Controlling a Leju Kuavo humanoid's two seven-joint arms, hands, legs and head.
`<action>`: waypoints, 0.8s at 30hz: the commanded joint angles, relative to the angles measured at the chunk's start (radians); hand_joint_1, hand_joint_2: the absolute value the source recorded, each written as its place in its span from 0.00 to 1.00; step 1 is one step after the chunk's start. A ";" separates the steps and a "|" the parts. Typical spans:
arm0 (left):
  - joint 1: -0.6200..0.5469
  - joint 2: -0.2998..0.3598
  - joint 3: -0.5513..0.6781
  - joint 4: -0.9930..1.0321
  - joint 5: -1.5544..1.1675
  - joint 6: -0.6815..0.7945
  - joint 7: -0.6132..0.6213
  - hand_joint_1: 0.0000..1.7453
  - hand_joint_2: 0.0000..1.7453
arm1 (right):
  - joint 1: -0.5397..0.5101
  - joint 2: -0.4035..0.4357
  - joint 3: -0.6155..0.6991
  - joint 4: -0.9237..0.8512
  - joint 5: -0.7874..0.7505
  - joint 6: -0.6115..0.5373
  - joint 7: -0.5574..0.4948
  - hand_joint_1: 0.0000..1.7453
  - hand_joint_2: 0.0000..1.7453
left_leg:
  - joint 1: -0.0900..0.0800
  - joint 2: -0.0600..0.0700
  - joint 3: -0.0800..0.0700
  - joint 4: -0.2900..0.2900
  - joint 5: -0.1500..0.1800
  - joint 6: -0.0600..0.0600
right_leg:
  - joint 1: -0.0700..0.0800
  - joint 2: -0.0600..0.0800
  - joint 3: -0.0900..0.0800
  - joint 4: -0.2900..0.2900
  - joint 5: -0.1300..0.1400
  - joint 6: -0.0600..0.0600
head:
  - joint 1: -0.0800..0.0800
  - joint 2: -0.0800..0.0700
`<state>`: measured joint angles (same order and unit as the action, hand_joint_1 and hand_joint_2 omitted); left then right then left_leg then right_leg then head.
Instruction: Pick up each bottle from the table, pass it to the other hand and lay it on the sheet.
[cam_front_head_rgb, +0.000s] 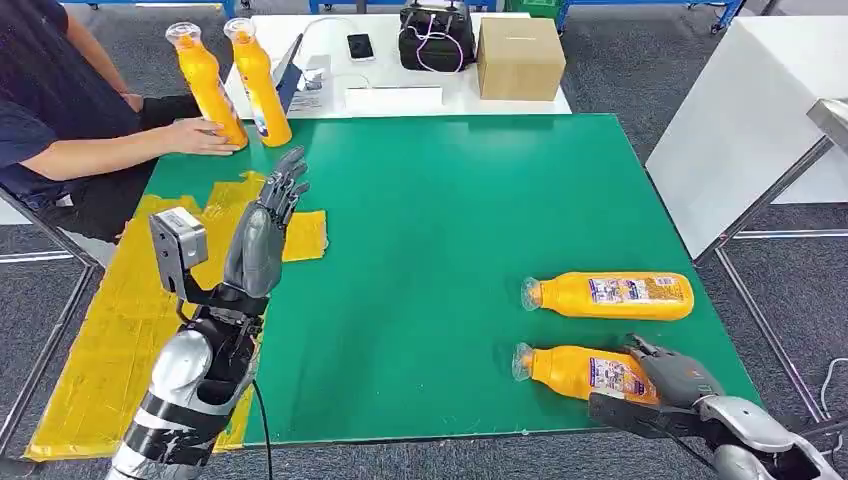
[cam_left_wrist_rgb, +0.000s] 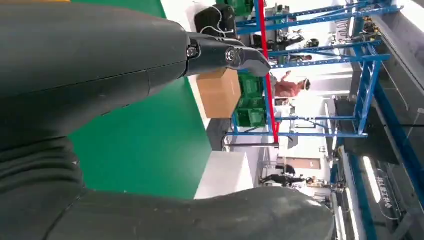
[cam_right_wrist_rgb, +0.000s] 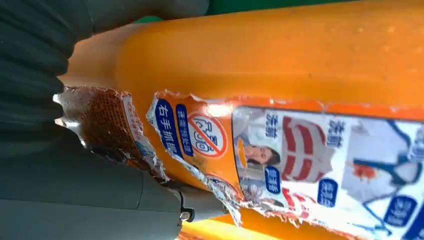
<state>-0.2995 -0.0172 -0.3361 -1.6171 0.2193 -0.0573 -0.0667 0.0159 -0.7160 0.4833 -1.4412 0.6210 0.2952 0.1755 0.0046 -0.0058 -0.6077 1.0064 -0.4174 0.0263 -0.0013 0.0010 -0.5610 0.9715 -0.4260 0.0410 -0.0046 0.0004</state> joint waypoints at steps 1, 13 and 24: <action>-0.052 0.001 -0.046 0.035 0.010 0.009 0.016 0.00 0.00 | 0.015 0.075 0.076 0.081 -0.023 -0.007 0.040 1.00 1.00 | 0.002 -0.001 0.002 -0.001 0.001 -0.001 | 0.002 -0.001 0.003 -0.002 0.001 -0.001 | 0.000 0.000; 0.098 0.011 0.053 -0.017 0.031 -0.035 -0.022 0.00 0.00 | 0.098 0.251 -0.279 -0.211 -0.166 -0.210 0.073 1.00 1.00 | 0.000 0.005 0.006 -0.002 0.001 -0.001 | 0.001 0.004 0.005 -0.001 0.002 -0.003 | 0.000 0.000; 0.164 -0.059 0.009 -0.031 0.252 -0.017 0.038 0.00 1.00 | -0.031 0.495 -0.345 -0.429 -0.440 -0.299 -0.113 1.00 1.00 | 0.000 0.002 -0.004 -0.001 0.002 -0.001 | 0.000 0.002 -0.003 0.001 0.001 -0.002 | -0.001 0.000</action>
<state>-0.1580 -0.0389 -0.3132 -1.6514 0.4275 -0.1065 -0.0279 0.1046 -0.4305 0.1657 -1.7820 0.1778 0.0470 0.0882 0.0044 -0.0083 -0.6140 1.0062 -0.4147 0.0262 -0.0014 -0.0004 -0.5647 0.9733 -0.4245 0.0390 -0.0053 0.0004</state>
